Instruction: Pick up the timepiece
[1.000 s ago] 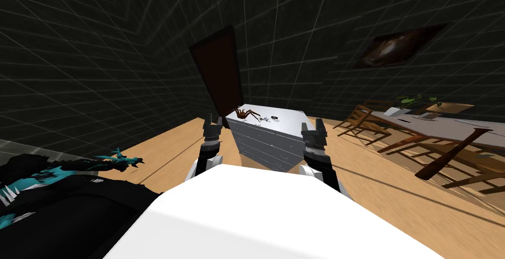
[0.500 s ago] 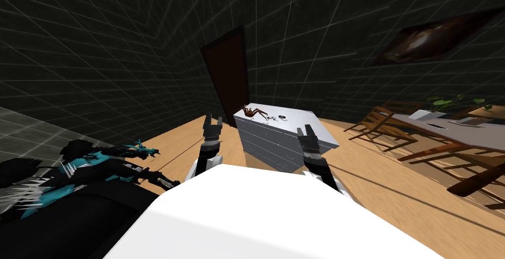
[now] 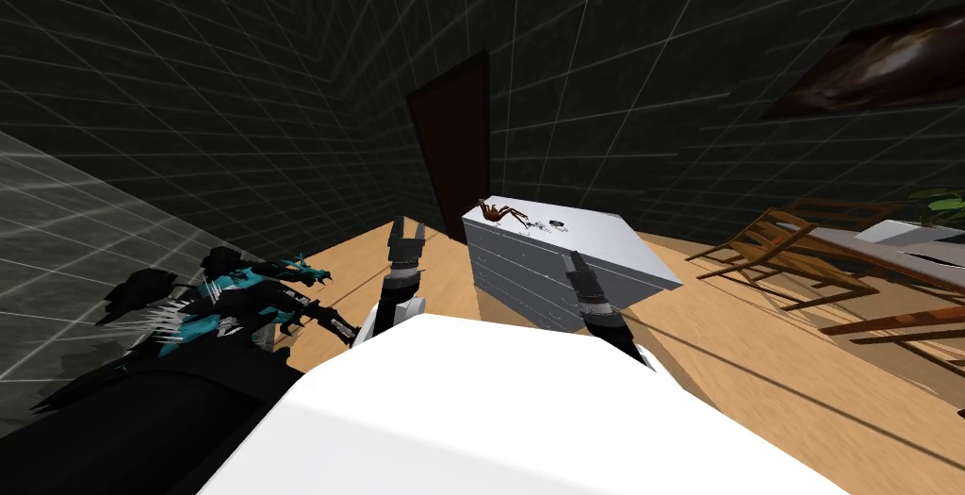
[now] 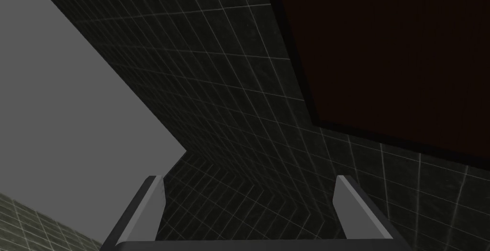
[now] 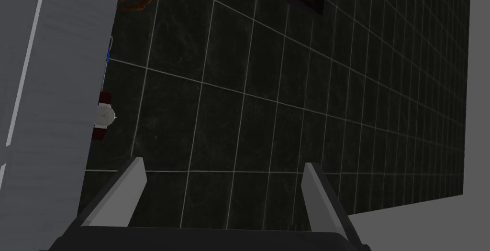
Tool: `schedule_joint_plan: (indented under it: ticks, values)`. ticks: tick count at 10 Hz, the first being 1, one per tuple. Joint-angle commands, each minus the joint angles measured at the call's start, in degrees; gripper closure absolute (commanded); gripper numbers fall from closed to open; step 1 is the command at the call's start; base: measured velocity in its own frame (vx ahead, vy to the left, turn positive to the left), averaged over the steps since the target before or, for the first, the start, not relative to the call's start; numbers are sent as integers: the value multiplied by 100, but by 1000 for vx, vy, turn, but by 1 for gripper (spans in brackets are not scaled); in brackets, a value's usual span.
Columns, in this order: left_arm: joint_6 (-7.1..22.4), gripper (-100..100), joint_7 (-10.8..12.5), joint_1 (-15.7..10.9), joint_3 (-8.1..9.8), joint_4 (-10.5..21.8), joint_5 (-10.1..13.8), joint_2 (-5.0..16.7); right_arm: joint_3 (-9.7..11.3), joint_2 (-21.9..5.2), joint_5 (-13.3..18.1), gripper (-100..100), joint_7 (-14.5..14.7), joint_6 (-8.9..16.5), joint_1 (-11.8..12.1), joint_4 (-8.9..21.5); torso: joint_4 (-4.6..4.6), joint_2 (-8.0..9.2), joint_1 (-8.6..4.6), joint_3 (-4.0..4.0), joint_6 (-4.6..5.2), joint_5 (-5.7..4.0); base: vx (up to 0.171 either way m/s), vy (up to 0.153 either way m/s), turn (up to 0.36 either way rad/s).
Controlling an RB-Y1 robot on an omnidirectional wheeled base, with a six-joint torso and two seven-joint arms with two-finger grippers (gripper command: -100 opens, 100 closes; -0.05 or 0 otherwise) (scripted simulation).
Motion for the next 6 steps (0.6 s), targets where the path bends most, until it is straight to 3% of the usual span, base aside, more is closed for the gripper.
schedule_joint_plan:
  ticks: [1,6]
  values:
    - [0,0,0,0,0,0,0,0,20,-211,31,-100,32,-134,42,211,0,0,0,0,0,0,-89,121,60]
    - [0,0,0,1,1,0,0,1,160,-978,213,-100,212,-588,168,996,2,2,-18,2,4,-2,-80,116,114]
